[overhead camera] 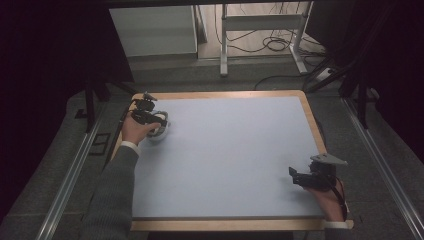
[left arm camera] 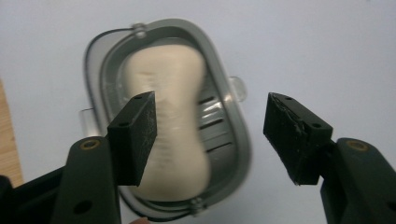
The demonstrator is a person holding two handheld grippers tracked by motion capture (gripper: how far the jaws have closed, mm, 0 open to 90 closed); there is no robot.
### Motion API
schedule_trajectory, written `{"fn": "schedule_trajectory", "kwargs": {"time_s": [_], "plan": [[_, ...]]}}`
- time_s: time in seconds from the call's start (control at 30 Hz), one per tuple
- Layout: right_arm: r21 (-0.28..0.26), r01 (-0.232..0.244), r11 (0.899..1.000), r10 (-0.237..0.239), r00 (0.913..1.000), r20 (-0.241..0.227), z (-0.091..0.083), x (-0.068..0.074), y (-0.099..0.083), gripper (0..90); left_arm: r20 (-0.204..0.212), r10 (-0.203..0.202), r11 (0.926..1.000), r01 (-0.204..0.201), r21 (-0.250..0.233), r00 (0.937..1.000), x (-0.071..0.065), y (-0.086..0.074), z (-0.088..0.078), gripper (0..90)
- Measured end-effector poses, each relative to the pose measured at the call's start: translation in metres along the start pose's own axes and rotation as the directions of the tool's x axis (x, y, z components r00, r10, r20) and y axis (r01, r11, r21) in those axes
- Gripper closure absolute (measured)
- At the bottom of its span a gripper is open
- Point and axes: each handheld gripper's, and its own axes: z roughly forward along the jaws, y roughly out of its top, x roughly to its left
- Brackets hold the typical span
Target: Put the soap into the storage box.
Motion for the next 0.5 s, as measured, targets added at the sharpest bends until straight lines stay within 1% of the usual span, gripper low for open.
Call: {"fn": "schedule_trajectory", "kwargs": {"time_s": [0.03, 0.13, 0.17, 0.2, 0.3, 0.4, 0.5], "plan": [[0.000, 0.001, 1.000, -0.001, 1.0000, 0.000, 0.000, 0.000, 0.000, 4.9, -0.004, 0.015, 0.9999, -0.015, -0.005, 0.9999, -0.003, -0.001, -0.002, 34.3], [-0.003, 0.001, 1.000, -0.001, 1.0000, 0.004, 0.000, 0.000, 0.001, 4.9, 0.014, 0.048, 0.9978, -0.047, -0.046, 0.9987, -0.013, -0.003, -0.011, 33.2], [-0.007, 0.004, 1.000, -0.004, 1.0000, 0.005, 0.000, 0.001, 0.001, 5.0, 0.029, 0.081, 0.9949, -0.079, -0.062, 0.9963, -0.021, -0.006, -0.017, 32.3], [-0.007, 0.004, 1.000, -0.004, 1.0000, 0.005, 0.000, 0.001, 0.001, 5.0, 0.029, 0.081, 0.9949, -0.079, -0.062, 0.9963, -0.021, -0.006, -0.017, 31.5], [-0.010, 0.004, 1.000, -0.004, 1.0000, 0.006, -0.002, 0.001, -0.001, 5.0, 0.042, 0.129, 0.9891, -0.126, -0.077, 0.9907, -0.032, -0.011, -0.024, 29.6], [-0.021, -0.001, 1.000, 0.001, 1.0000, 0.009, -0.005, -0.001, -0.001, 5.1, 0.064, 0.161, 0.9823, -0.154, -0.107, 0.9849, -0.041, -0.019, -0.029, 28.7], [-0.025, -0.002, 1.000, 0.003, 0.9999, 0.013, -0.006, -0.001, -0.001, 5.2, 0.072, 0.194, 0.9755, -0.184, -0.120, 0.9784, -0.048, -0.029, -0.032, 27.8]]}}
